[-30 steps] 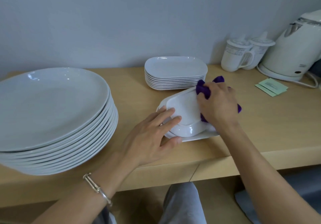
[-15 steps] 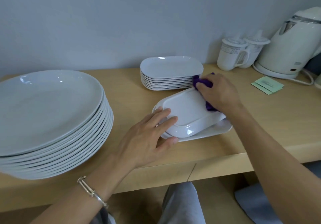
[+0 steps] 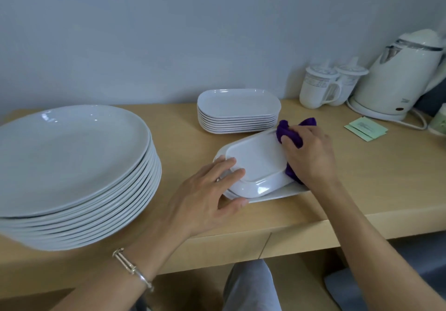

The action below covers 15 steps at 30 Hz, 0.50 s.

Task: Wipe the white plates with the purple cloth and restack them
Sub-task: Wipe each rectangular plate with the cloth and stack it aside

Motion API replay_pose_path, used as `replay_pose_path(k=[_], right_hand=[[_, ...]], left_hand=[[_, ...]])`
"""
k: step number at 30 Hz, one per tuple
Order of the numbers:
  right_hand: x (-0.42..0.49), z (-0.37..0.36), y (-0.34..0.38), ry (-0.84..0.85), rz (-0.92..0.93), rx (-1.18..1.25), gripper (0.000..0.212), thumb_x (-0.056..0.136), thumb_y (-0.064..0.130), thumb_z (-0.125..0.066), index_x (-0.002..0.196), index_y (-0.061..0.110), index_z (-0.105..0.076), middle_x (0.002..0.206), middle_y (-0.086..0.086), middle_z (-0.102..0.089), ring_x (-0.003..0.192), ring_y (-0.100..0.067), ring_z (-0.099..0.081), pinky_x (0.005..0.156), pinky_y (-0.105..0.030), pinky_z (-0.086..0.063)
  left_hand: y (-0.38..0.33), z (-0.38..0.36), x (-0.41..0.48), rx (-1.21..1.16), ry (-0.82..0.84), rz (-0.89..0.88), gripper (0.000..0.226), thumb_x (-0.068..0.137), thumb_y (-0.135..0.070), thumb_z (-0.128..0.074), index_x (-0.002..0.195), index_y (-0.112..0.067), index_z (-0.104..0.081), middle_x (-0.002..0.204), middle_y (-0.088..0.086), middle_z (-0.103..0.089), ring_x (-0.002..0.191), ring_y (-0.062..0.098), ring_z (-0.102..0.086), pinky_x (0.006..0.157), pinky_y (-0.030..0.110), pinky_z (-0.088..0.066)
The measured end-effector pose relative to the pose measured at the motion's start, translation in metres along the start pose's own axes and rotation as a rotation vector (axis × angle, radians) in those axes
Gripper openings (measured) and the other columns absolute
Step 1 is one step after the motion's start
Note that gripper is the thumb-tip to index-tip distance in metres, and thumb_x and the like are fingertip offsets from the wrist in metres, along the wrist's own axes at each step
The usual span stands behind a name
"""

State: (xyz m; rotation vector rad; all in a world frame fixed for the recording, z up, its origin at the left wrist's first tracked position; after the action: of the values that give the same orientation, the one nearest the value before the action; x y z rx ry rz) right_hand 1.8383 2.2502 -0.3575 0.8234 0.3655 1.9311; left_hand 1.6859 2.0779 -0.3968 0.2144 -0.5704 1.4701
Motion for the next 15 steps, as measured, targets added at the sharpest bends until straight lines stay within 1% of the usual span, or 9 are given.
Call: replay_pose_path(k=[2, 4, 7, 9, 10, 12, 15], right_hand=[[-0.014, -0.005, 0.014, 0.006, 0.082, -0.004, 0.035, 0.090, 0.031, -0.055, 0.122, 0.018, -0.063, 0.124, -0.005, -0.057, 0.114, -0.029, -0.044, 0.097, -0.033, -0.033], [-0.025, -0.009, 0.028, -0.003, 0.172, 0.029, 0.032, 0.088, 0.028, -0.060, 0.118, 0.016, -0.066, 0.120, -0.005, -0.062, 0.112, -0.027, -0.049, 0.098, -0.033, -0.035], [-0.029, -0.007, 0.032, -0.060, 0.178, 0.129, 0.028, 0.087, 0.025, -0.063, 0.114, 0.015, -0.068, 0.116, -0.002, -0.064, 0.110, -0.024, -0.051, 0.098, -0.031, -0.037], [-0.032, -0.003, 0.028, -0.115, 0.159, 0.199, 0.027, 0.088, 0.025, -0.061, 0.112, 0.015, -0.068, 0.114, 0.000, -0.063, 0.109, -0.024, -0.052, 0.096, -0.032, -0.039], [-0.034, -0.001, 0.026, -0.135, 0.141, 0.234, 0.027, 0.088, 0.024, -0.061, 0.113, 0.015, -0.067, 0.114, 0.000, -0.062, 0.111, -0.024, -0.051, 0.097, -0.032, -0.039], [-0.038, 0.002, 0.021, -0.169, 0.102, 0.299, 0.031, 0.088, 0.024, -0.060, 0.117, 0.014, -0.065, 0.119, -0.001, -0.060, 0.115, -0.022, -0.048, 0.099, -0.031, -0.037], [-0.044, 0.009, 0.018, -0.225, 0.088, 0.368, 0.036, 0.086, 0.030, -0.056, 0.117, 0.014, -0.065, 0.120, 0.000, -0.059, 0.114, -0.019, -0.049, 0.098, -0.027, -0.036]], left_hand=[[-0.001, 0.004, 0.000, 0.027, -0.016, -0.007, 0.058, 0.087, -0.060, -0.048, 0.127, -0.022, -0.064, 0.139, 0.000, -0.057, 0.132, 0.019, -0.052, 0.079, 0.031, -0.056], [-0.003, 0.007, 0.000, 0.065, -0.036, -0.018, 0.059, 0.081, -0.060, -0.051, 0.121, -0.020, -0.069, 0.132, 0.001, -0.062, 0.125, 0.020, -0.058, 0.075, 0.029, -0.057], [-0.009, 0.012, -0.002, 0.120, -0.116, -0.065, 0.048, 0.078, -0.051, -0.057, 0.108, -0.018, -0.075, 0.116, 0.004, -0.070, 0.105, 0.024, -0.069, 0.070, 0.031, -0.059], [-0.011, 0.015, -0.006, 0.144, -0.196, -0.116, 0.037, 0.077, -0.041, -0.062, 0.102, -0.017, -0.077, 0.105, 0.004, -0.072, 0.092, 0.026, -0.069, 0.070, 0.033, -0.059], [-0.010, 0.017, -0.009, 0.145, -0.228, -0.131, 0.034, 0.077, -0.037, -0.064, 0.102, -0.018, -0.075, 0.103, 0.004, -0.072, 0.089, 0.026, -0.068, 0.071, 0.034, -0.058], [-0.010, 0.021, -0.012, 0.153, -0.262, -0.140, 0.032, 0.078, -0.034, -0.064, 0.106, -0.020, -0.069, 0.104, 0.003, -0.071, 0.091, 0.026, -0.067, 0.073, 0.033, -0.056], [-0.009, 0.030, -0.013, 0.201, -0.259, -0.093, 0.035, 0.083, -0.032, -0.055, 0.116, -0.021, -0.057, 0.109, 0.004, -0.071, 0.095, 0.023, -0.067, 0.073, 0.027, -0.051]])
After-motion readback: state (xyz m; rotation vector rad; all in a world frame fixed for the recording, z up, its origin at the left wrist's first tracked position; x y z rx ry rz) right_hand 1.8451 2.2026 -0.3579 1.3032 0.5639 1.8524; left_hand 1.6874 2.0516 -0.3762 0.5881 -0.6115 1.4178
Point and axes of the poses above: each hand's wrist, its own x-axis towards the middle knuckle, its own z-axis out of the back of the hand, y = z × x, the point moved 5 cm from there along x, towards the middle knuckle
